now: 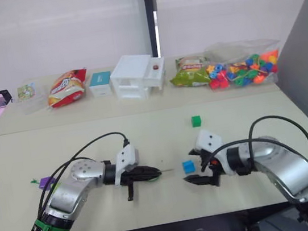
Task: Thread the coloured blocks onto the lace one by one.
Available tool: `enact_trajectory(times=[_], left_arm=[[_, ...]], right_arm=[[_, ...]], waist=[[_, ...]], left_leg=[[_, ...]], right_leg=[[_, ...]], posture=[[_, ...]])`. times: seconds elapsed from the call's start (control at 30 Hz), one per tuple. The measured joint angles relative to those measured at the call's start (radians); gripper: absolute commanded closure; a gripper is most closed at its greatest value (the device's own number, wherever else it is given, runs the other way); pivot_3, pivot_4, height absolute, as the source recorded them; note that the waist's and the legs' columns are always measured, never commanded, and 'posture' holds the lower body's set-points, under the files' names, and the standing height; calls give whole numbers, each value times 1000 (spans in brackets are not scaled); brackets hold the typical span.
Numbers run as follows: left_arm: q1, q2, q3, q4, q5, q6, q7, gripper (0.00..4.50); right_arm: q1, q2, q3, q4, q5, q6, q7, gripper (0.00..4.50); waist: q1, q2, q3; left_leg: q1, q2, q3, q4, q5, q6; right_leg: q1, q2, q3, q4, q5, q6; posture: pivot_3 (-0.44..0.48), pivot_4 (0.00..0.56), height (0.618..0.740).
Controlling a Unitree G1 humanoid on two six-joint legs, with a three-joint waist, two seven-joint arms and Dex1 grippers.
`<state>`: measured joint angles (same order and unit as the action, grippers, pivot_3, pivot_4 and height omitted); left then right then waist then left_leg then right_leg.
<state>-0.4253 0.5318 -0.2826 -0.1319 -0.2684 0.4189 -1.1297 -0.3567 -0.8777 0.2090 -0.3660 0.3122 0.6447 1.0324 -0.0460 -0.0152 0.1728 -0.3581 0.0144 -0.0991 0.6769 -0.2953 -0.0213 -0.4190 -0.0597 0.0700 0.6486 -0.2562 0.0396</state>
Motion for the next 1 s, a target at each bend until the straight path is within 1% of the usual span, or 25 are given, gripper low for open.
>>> enact_trajectory(times=[0.1, 0.2, 0.3, 0.4, 0.57, 0.63, 0.8, 1.0], left_arm=[[17, 6, 1, -23, -3, 6, 10, 4500], [31, 14, -2, -36, -5, 17, 19, 4500], [29, 30, -12, -46, 12, 38, 34, 4500], [24, 38, -32, -56, 36, 71, 55, 4500], [-11, 15, -60, -87, 60, 147, 116, 4500], [-22, 11, -67, -94, 66, 160, 126, 4500], [-65, -3, -97, -120, 67, 238, 141, 4500], [-86, -12, -121, -126, 70, 260, 152, 4500]], right_arm=[[-72, 3, 102, 152, -105, -208, 92, 19], [-131, 18, 141, 270, -162, -350, 157, 19], [-171, 51, 157, 361, -195, -445, 198, 19], [-183, 75, 166, 423, -218, -518, 227, 831], [-180, 100, 165, 458, -220, -575, 250, 2657], [-180, 104, 164, 465, -222, -586, 250, 3142], [-179, 118, 149, 466, -219, -554, 241, 3142], [-163, 127, 134, 426, -222, -490, 220, 3142]], waist=[[-1, 0, 0], [3, 0, 0], [4, 0, 0], [7, 0, 0], [7, 0, 0], [5, 0, 0], [5, 0, 0], [4, 0, 0]], left_leg=[[-1, 0, 0, 0, 0, 0], [-2, 0, 0, 1, 0, 0], [-3, 0, -1, 1, 0, 0], [-3, 0, -1, 1, 0, 0], [-2, 0, -1, 2, 0, -1], [-2, 0, -1, 1, 0, -1], [-2, 0, -1, 2, 0, -1], [-1, -1, -1, 2, 0, -1]], right_leg=[[-1, 0, 0, 0, 0, 0], [-2, 0, 0, 0, 0, 0], [-2, -1, 0, 0, 0, 0], [-2, -1, 0, 0, 0, 0], [-1, -1, 0, 1, 0, 0], [-1, -1, 0, 1, 0, 0], [-1, -1, 0, 2, 0, 0], [-2, -1, 0, 7, 0, 0]], posture=[[0, 150, 740], [0, 150, 740], [0, 150, 740], [0, 150, 740], [0, 150, 740], [0, 150, 740], [0, 150, 740], [0, 150, 740]])
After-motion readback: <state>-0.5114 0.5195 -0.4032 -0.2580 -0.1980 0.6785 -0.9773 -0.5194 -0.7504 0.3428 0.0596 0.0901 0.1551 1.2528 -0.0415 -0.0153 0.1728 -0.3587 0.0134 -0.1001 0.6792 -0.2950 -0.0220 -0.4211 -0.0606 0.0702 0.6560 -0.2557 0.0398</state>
